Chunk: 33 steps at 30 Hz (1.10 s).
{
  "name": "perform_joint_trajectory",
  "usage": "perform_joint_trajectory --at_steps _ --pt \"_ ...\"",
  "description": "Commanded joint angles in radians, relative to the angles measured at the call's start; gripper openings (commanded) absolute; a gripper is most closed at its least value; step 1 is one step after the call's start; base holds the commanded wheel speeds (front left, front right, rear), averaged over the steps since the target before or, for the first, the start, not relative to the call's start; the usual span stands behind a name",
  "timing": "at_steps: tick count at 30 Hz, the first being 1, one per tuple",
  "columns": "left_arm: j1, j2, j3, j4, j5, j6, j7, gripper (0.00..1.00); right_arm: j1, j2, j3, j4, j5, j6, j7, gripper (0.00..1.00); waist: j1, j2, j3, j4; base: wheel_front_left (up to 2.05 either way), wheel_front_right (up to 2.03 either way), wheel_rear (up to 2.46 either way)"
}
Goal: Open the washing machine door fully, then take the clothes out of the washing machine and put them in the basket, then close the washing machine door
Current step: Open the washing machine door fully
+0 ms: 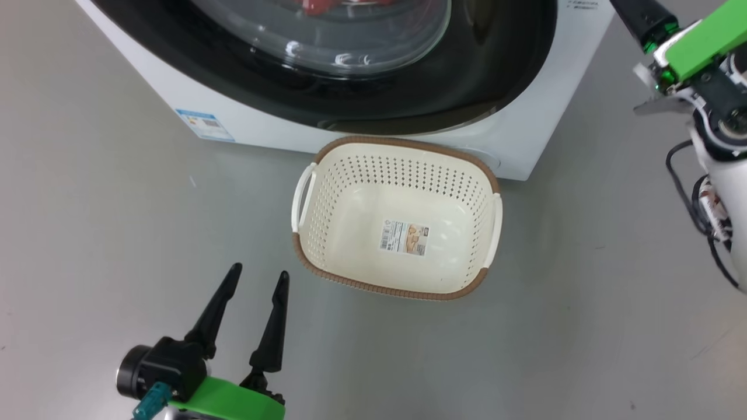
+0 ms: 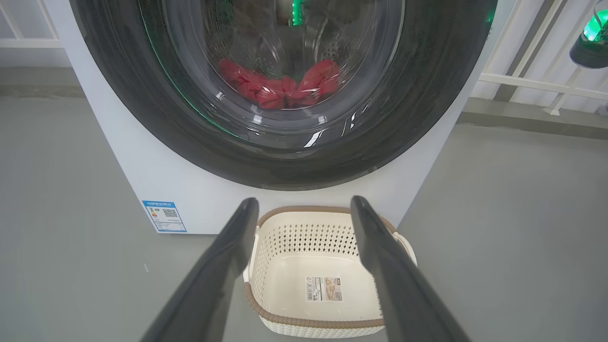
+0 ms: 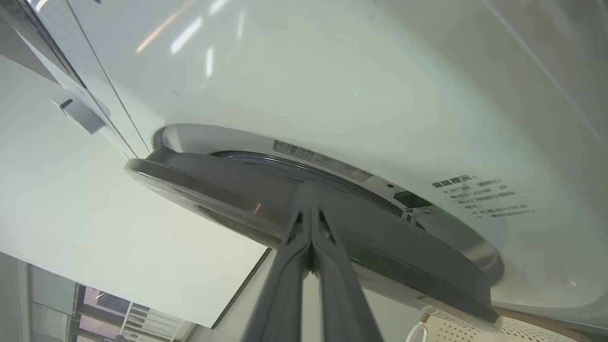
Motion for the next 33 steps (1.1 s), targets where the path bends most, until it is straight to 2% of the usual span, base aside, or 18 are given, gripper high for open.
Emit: perform_joint_trajectory --at_steps 1,17,25,33 --pt "-0.027 0.013 0.026 -0.018 -0.011 -0.006 -0.01 1.0 -0.038 -0.003 0.004 -0.013 0.009 0.001 0.022 0.0 0.0 0.0 0.018 0.011 0.0 0.0 0.0" --pt "-0.062 0.013 -0.006 -0.011 -0.041 -0.006 -0.01 1.0 -0.166 0.005 -0.022 0.128 0.133 0.001 0.248 0.0 0.0 0.0 0.072 0.044 0.0 0.0 0.0" --pt "-0.077 0.013 -0.02 -0.012 -0.058 -0.006 -0.01 1.0 -0.22 0.008 -0.013 0.199 0.125 0.001 0.29 0.0 0.0 0.0 0.089 0.06 0.0 0.0 0.0" --pt "-0.081 0.013 -0.023 -0.01 -0.067 -0.006 -0.01 1.0 -0.219 0.022 0.004 0.206 0.117 0.001 0.327 0.0 0.0 0.0 0.085 0.065 0.0 0.0 0.0"
